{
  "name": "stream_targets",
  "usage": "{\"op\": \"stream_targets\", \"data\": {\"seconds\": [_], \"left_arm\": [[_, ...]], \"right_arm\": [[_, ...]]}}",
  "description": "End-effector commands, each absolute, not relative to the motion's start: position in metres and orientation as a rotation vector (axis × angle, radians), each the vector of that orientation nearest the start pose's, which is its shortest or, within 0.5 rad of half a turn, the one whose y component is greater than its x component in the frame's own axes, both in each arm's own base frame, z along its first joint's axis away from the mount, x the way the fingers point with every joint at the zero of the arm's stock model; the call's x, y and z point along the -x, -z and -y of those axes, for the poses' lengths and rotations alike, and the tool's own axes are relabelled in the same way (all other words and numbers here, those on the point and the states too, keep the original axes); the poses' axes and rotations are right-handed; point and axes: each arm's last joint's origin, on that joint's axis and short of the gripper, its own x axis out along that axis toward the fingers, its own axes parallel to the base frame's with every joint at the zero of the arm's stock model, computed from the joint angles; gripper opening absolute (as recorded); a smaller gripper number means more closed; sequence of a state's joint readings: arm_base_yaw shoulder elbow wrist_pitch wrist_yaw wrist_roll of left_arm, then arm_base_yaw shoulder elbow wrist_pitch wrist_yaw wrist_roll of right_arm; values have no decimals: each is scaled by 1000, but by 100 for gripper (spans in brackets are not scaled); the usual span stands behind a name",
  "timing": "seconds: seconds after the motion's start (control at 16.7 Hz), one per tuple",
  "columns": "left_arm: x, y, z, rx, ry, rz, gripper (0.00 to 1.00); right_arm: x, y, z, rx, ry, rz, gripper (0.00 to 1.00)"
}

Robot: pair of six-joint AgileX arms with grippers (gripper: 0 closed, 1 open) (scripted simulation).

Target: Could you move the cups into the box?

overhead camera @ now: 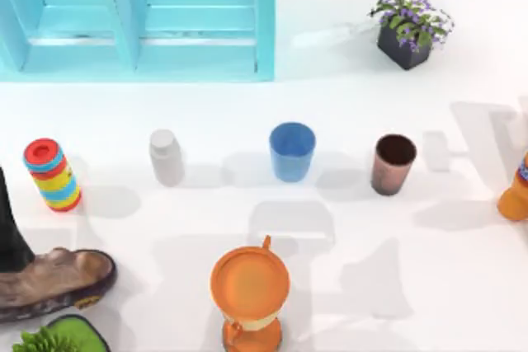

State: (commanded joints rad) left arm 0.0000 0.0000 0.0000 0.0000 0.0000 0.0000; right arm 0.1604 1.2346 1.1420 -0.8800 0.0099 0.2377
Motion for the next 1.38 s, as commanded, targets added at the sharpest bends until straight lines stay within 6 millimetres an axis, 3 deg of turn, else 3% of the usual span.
{"op": "stream_targets", "data": {"seconds": [0.3, 0.54, 0.78, 1.14, 1.38], "left_arm": [[-106, -160, 1, 0, 0, 0, 100], [-106, -160, 1, 0, 0, 0, 100], [-106, -160, 1, 0, 0, 0, 100], [-106, -160, 1, 0, 0, 0, 100], [-106, -160, 1, 0, 0, 0, 100]], "right_arm": [[-323, -295, -91, -95, -14, -1307, 100], [-365, -268, -133, -43, 1, -1488, 100], [-381, -250, -158, -10, 7, -1568, 100], [-383, -248, -157, -11, 10, -1571, 100], [-385, -217, -159, -7, 9, -1576, 100]]}}
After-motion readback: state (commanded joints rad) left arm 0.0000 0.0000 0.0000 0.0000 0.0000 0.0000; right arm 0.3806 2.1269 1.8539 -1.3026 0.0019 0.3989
